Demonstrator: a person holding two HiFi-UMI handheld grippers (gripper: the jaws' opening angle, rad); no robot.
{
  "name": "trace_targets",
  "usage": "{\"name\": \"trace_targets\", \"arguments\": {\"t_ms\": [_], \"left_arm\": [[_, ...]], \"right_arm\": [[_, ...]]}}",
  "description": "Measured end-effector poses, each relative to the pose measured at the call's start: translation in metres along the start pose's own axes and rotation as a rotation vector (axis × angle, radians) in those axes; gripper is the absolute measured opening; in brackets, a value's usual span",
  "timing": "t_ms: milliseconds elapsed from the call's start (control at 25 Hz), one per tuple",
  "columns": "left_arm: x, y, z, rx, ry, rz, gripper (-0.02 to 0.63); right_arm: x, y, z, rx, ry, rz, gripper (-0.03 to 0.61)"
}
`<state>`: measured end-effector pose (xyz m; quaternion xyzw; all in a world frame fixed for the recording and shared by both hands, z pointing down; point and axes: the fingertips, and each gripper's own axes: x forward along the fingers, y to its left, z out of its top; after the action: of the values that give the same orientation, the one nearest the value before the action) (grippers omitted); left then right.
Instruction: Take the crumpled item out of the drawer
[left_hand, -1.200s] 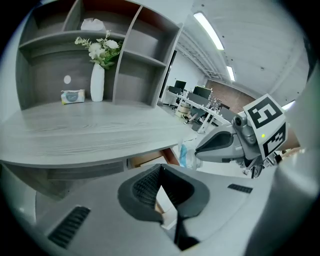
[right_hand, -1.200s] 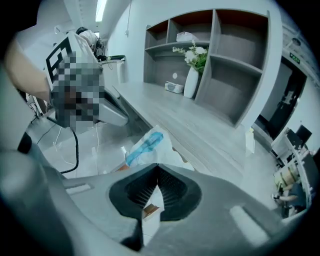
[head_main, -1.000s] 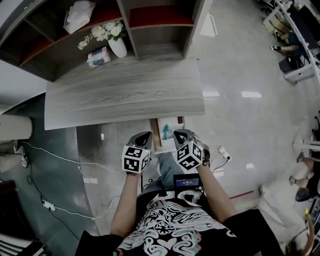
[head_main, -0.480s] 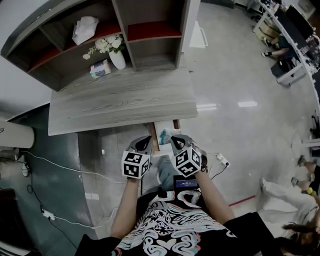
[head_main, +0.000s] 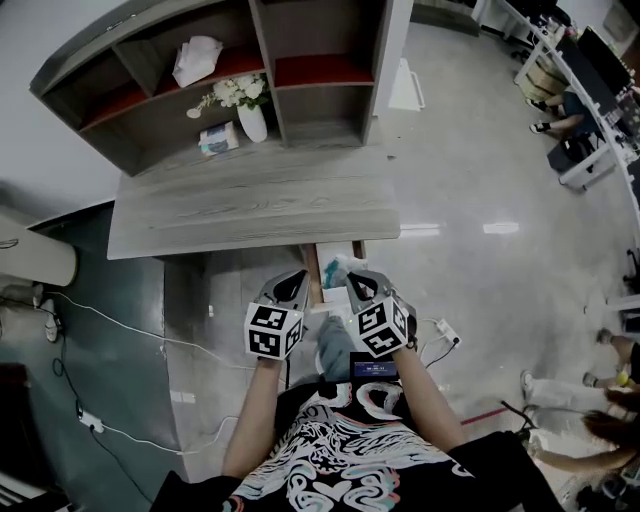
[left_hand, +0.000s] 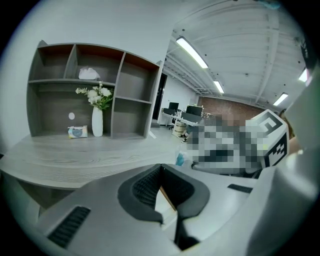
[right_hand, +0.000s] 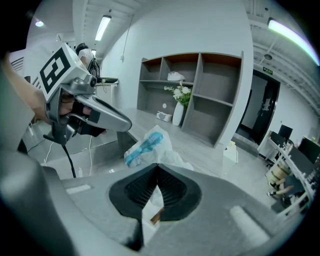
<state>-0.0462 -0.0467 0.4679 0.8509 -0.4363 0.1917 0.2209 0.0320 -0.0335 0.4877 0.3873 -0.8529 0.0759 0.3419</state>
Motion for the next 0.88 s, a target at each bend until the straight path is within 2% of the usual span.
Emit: {"name": "trace_targets", "arguments": {"t_ms": [280, 880], "left_arm": [[-0.009, 0.000, 0.006, -0.004, -0.030, 0.011, 0.000], [-0.014, 0.002, 0.001, -0.014, -0.038, 0.025, 0.000]], "right_arm": [[-0.009, 0.002, 0.007, 0.003, -0.029, -0.004, 0.008], [-0.011, 0.008, -0.003, 0.005, -0.013, -0.001, 0.008]]}}
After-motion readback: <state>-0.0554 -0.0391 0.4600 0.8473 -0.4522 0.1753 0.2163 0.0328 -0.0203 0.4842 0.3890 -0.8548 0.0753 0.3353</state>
